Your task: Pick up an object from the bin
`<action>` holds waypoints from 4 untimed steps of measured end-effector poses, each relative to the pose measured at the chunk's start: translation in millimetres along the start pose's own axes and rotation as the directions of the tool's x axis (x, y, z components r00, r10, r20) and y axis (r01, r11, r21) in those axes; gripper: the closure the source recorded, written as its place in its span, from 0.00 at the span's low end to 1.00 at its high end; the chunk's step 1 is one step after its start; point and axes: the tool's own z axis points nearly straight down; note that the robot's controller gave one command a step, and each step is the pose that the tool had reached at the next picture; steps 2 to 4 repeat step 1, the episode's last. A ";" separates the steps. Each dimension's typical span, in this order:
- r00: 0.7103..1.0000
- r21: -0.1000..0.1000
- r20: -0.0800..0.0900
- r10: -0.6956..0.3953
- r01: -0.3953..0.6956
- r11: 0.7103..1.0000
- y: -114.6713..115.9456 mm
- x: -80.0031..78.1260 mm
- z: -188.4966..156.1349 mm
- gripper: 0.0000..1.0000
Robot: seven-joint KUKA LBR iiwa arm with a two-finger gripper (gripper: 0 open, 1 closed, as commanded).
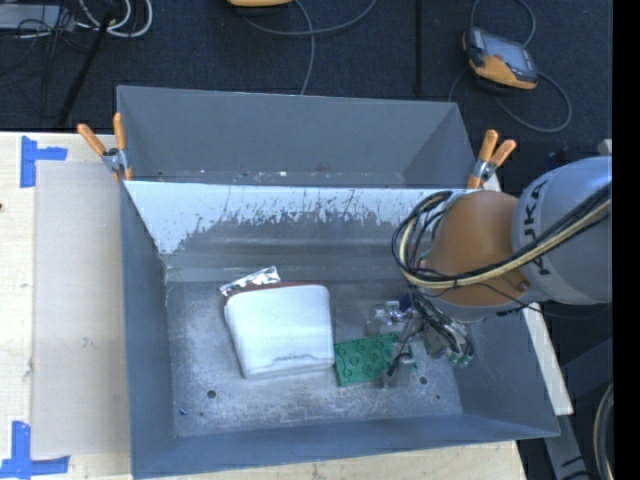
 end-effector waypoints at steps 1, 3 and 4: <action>0.998 0.001 0.011 0.068 -0.068 0.998 8.8 -6.5 -139.6 1.00; 0.998 0.001 0.011 0.068 -0.068 0.998 8.8 -6.5 -139.6 1.00; 0.998 0.001 0.011 0.068 -0.068 0.998 8.8 -6.5 -139.6 1.00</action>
Offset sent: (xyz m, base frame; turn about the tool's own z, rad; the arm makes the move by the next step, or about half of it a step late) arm 0.0045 0.0088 0.1355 0.0685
